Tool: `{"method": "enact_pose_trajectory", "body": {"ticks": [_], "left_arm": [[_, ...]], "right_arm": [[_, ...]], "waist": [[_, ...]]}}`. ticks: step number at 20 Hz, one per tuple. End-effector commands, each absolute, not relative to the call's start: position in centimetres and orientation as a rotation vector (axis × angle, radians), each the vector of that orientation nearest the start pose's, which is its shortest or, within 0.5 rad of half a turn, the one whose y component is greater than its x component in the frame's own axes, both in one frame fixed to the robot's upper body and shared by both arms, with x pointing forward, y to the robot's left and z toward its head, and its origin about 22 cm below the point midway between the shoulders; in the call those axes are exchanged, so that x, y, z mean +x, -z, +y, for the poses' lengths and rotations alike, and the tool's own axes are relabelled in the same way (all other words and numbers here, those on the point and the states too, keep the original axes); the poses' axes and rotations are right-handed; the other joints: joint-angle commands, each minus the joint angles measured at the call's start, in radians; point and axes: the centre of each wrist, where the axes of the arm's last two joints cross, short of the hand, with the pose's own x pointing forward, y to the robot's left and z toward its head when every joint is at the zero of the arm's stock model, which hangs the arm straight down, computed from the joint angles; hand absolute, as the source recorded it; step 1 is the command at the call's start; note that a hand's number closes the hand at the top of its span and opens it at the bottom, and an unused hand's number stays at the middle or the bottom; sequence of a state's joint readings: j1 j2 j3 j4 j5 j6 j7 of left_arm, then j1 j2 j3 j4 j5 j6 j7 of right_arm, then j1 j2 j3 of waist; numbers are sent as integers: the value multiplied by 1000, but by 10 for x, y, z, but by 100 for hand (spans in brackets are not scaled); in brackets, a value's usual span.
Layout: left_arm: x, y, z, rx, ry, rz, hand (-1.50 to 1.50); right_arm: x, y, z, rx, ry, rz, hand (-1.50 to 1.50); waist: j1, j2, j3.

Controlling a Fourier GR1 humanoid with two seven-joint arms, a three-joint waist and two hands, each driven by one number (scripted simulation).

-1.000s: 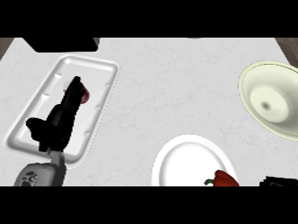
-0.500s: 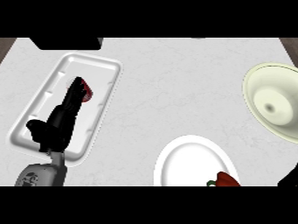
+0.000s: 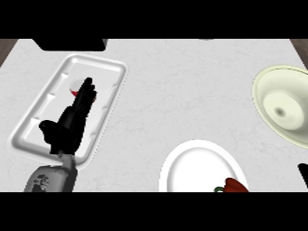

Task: Pick the lemon from the plate and place it in the bowl

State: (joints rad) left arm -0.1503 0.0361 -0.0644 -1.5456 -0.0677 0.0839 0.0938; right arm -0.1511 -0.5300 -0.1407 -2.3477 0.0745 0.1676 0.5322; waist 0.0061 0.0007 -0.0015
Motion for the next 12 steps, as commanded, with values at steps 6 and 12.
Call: {"method": "enact_pose_trajectory", "body": {"ticks": [6, 12], "left_arm": [[274, -21, 217, 50, 118, -1595, 0], [285, -44, 216, 78, 145, -1613, 0]], "right_arm": [[233, -236, -300, -937, -751, -1704, 150], [295, -213, -340, -995, -702, -1676, 150]], "waist": [[7, 5, 1], [14, 6, 2]]}}
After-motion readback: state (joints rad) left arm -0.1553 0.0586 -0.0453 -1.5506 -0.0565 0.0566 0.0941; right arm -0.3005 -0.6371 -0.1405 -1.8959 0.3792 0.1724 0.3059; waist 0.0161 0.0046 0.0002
